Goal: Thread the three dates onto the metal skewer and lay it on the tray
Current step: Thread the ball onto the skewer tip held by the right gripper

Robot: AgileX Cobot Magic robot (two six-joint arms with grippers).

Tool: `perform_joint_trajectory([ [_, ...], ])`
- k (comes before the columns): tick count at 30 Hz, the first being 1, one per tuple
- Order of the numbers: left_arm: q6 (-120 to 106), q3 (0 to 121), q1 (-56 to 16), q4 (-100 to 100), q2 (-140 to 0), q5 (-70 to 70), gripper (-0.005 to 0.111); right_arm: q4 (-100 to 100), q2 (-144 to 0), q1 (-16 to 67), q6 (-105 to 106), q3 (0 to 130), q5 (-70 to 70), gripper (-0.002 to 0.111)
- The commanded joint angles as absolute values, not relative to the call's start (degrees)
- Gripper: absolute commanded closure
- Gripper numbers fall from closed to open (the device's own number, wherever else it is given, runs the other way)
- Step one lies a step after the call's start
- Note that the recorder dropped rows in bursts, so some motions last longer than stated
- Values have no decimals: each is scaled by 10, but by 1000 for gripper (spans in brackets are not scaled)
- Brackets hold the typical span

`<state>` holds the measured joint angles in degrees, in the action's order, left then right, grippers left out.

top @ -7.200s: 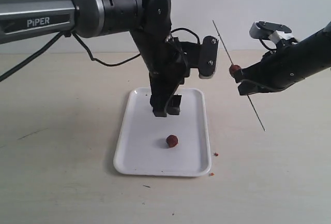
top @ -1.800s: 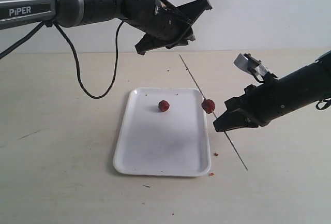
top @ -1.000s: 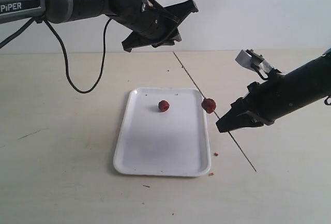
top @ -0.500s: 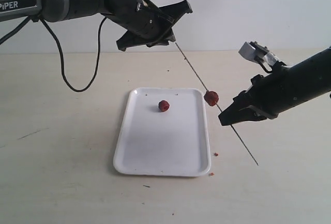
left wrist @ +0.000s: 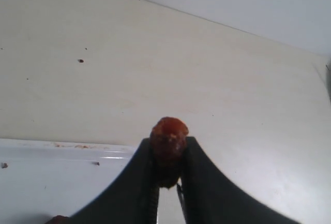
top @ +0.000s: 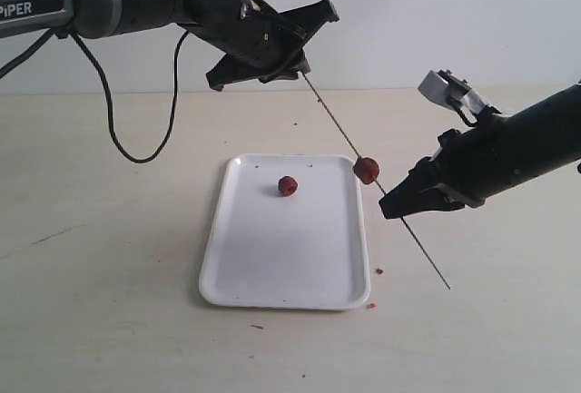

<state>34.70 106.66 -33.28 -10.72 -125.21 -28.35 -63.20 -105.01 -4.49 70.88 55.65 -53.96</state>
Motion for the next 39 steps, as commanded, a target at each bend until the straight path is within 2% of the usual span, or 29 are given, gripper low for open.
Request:
perform_joint_trajectory([
  [1, 345, 1066, -332, -118, -1245, -282, 100, -647, -1045, -47, 720, 553, -543, 108],
  [18, 281, 1066, -333, -191, -1245, -291, 100, -673, -1047, -47, 739, 553, -512, 108],
  [39, 265, 1066, -346, -190, -1245, -307, 100, -735, -1047, -47, 797, 553, -494, 108],
])
